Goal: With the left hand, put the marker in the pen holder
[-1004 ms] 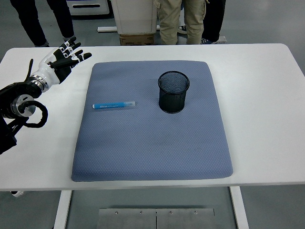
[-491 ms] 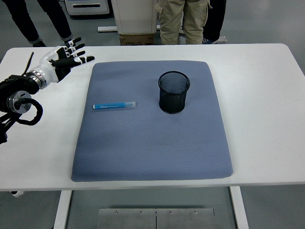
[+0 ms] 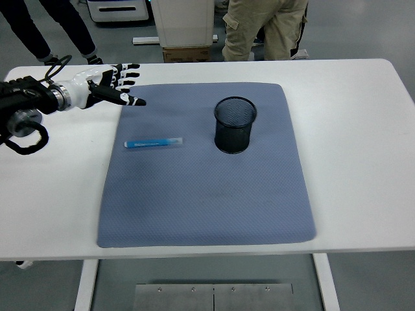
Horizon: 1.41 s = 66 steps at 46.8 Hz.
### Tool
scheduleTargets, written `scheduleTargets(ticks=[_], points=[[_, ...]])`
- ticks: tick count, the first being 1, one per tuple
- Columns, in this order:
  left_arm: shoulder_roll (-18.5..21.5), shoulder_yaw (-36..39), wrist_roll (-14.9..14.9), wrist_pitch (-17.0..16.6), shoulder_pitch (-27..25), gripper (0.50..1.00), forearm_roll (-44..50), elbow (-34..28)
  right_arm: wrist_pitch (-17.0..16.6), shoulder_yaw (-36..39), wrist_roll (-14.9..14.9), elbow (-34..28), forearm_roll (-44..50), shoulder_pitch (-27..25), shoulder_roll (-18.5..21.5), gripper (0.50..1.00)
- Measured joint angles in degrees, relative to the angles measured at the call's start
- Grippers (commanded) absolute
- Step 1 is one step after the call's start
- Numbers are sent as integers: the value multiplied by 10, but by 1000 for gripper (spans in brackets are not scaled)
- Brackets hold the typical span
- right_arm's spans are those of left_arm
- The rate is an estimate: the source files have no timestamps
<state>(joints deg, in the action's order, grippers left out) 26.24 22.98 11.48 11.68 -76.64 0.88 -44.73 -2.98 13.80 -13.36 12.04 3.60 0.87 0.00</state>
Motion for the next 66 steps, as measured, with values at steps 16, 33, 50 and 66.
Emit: scheduleTargets(ticks=[16,33,50,66], points=[[-55,191,84,1,-97,1000,-5,-25,0,0,0,0,0,0,0,1000],[-102,308,68,14,-173,1000,-25,-57,0,0,0,0,0,0,0,1000],[-108,322,33,70,-205,1000,-115,-68,0,0,0,0,0,0,0,1000],[-136,325,34,72,-209,1000,-112,-68,0,0,0,0,0,0,0,1000]])
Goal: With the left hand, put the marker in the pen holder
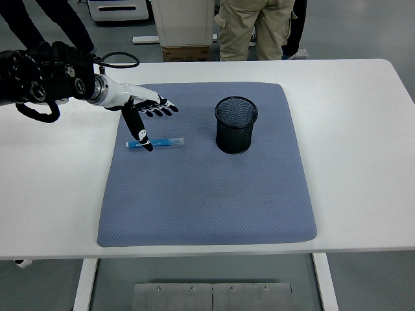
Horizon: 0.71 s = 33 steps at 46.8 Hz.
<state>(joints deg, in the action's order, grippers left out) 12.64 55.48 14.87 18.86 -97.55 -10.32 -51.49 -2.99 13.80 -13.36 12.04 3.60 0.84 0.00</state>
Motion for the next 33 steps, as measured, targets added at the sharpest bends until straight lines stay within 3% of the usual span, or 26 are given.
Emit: scheduleTargets(ticks=[13,33], points=[[-31,14,-44,-2,-18,1000,-50,0,0,0,0,0,0,0,0,1000],[-53,53,-61,-3,-14,1000,-83,1,0,0,0,0,0,0,0,1000]])
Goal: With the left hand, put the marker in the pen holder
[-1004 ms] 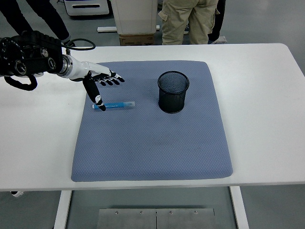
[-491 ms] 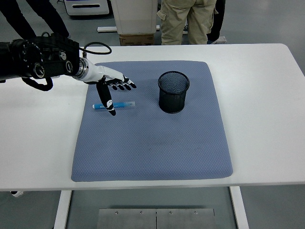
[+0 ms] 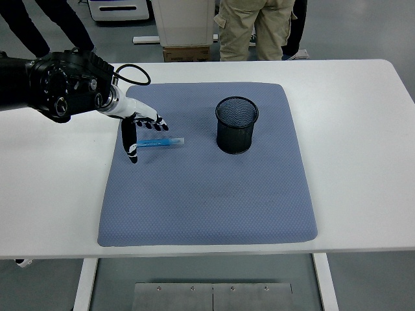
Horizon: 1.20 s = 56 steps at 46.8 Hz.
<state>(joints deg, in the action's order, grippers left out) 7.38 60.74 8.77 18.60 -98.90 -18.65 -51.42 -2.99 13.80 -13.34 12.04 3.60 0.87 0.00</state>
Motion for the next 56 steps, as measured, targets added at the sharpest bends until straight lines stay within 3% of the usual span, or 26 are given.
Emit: scheduleTargets(ticks=[29,36,43,56], points=[[-16,-7,-8,-1,3,1000,1,1,0,0,0,0,0,0,0,1000],[-21,-9,-8,-1,3,871,1,2,0,0,0,0,0,0,0,1000],[-23,-12,-9,-1,4,801,0,2,0,0,0,0,0,0,0,1000],[-26,-12,-9,0,5,777,0,3,0,0,0,0,0,0,0,1000]])
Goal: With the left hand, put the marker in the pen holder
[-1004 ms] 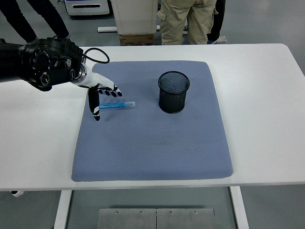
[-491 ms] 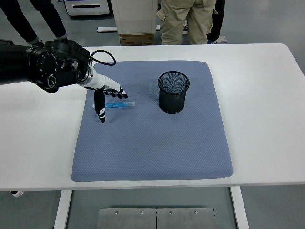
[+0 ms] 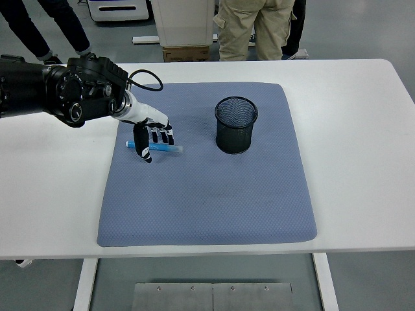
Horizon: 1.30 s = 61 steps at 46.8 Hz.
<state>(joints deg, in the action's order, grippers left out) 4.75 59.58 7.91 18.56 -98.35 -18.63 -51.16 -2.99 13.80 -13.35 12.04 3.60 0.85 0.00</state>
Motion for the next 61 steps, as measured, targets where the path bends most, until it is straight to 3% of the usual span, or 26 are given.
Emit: scheduleTargets(ticks=[6,18,47,61], points=[[0,0,0,0,0,769,0,0,0,0,0,0,0,0,0,1000],[-2,-4,-13,0,1,660,-5,1,0,0,0,0,0,0,0,1000],[-14,-7,-19,-29,3,645,-31,1,0,0,0,0,0,0,0,1000],[-14,-7,-19,-37,3,607,-42,-4,0,0,0,0,0,0,0,1000]])
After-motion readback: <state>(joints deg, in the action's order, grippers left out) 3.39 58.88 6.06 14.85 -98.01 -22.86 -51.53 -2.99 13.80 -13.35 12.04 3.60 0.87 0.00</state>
